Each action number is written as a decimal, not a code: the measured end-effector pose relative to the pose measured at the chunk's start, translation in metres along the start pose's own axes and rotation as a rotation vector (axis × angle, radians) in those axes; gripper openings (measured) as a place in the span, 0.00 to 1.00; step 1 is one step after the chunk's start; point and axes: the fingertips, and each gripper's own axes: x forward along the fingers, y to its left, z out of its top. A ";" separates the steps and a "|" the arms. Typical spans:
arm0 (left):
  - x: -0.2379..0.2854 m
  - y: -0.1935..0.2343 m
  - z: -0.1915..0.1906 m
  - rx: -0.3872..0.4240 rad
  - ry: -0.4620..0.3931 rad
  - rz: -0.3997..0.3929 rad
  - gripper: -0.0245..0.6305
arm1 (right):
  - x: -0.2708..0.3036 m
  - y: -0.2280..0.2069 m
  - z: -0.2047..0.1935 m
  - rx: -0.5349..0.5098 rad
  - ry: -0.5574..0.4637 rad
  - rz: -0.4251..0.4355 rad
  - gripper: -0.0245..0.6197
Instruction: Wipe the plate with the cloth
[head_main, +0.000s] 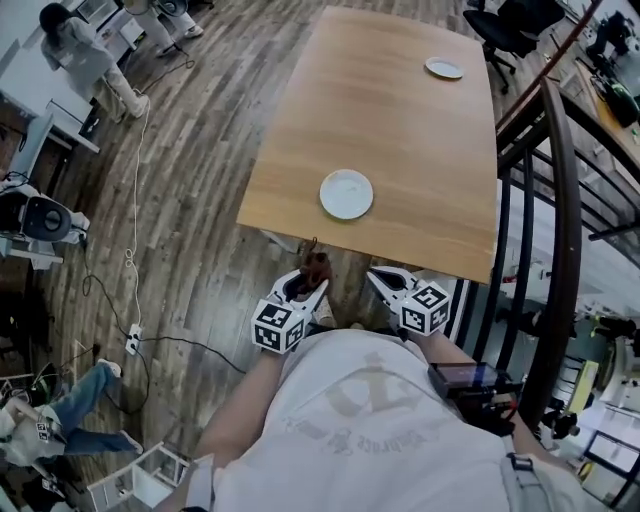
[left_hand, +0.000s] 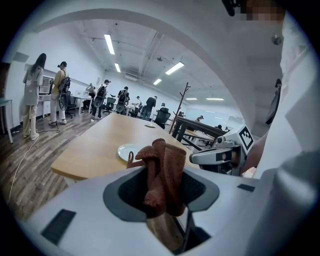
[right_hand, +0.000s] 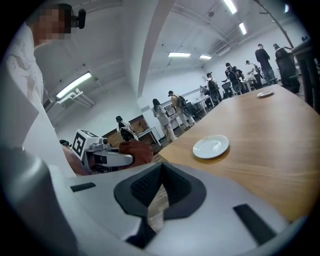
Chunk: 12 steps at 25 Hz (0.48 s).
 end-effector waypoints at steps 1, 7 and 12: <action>0.004 0.005 0.005 0.009 0.000 -0.013 0.30 | 0.003 -0.004 0.005 -0.001 -0.005 -0.016 0.06; 0.017 0.038 0.028 0.034 0.018 -0.062 0.30 | 0.033 -0.026 0.040 0.005 -0.037 -0.089 0.06; 0.027 0.067 0.033 0.038 0.042 -0.072 0.30 | 0.048 -0.041 0.051 0.020 -0.055 -0.143 0.06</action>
